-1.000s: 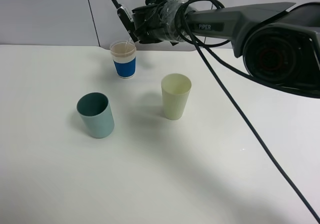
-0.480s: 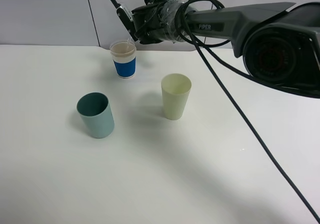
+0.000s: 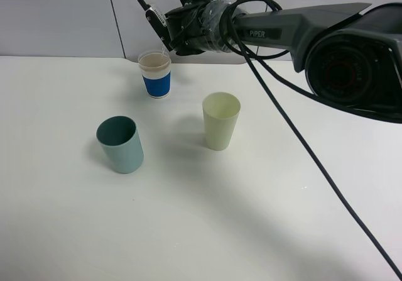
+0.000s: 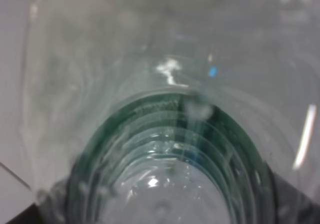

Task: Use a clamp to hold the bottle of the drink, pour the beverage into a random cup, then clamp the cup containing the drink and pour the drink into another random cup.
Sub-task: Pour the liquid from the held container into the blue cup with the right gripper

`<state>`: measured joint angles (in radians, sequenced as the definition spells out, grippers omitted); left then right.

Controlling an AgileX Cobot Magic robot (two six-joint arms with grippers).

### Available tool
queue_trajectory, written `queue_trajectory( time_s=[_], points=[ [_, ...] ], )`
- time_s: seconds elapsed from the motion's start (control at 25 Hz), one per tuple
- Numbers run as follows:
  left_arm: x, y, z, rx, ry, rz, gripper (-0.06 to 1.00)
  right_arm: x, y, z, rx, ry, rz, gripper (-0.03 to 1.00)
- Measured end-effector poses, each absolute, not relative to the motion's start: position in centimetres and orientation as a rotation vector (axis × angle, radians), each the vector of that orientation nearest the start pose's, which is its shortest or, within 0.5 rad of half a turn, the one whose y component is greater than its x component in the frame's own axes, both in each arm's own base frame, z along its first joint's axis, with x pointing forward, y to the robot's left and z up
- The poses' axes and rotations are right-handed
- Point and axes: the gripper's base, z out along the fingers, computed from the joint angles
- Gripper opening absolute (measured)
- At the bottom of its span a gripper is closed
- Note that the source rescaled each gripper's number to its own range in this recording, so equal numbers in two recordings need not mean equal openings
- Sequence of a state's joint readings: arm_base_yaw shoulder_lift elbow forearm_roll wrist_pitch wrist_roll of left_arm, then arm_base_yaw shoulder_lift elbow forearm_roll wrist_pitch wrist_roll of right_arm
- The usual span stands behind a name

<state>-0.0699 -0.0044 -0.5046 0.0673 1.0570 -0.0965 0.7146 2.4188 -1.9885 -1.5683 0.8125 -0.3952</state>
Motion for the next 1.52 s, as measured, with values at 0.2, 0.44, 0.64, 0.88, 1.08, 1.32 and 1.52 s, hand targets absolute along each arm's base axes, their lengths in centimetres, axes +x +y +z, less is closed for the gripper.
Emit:
queue_trajectory(
  time_s=[0.2, 0.44, 0.64, 0.88, 1.08, 1.32, 1.52],
  points=[
    [-0.6, 0.6, 27.9, -0.03, 2.03, -0.024, 0.83, 45.1, 30.5, 19.6, -1.891, 1.033, -1.577, 0.0],
    [-0.6, 0.6, 27.9, -0.03, 2.03, -0.024, 0.83, 45.2, 30.8, 19.9, -1.896, 0.956, -1.601, 0.0],
    [-0.6, 0.6, 27.9, -0.03, 2.03, -0.024, 0.83, 45.2, 31.2, 19.9, -1.908, 0.889, -1.584, 0.0],
    [-0.6, 0.6, 27.9, -0.03, 2.03, -0.024, 0.83, 45.3, 31.7, 20.1, -1.917, 0.801, -1.595, 0.0],
    [-0.6, 0.6, 27.9, -0.03, 2.03, -0.024, 0.83, 45.3, 31.7, 20.2, -1.916, 0.786, -1.606, 0.0],
    [-0.6, 0.6, 27.9, -0.03, 2.03, -0.024, 0.83, 45.3, 31.6, 20.2, -1.897, 0.825, -1.584, 0.0],
    [-0.6, 0.6, 27.9, -0.03, 2.03, -0.024, 0.83, 45.2, 31.1, 19.9, -1.722, 1.108, -1.435, 0.0]
  ],
)
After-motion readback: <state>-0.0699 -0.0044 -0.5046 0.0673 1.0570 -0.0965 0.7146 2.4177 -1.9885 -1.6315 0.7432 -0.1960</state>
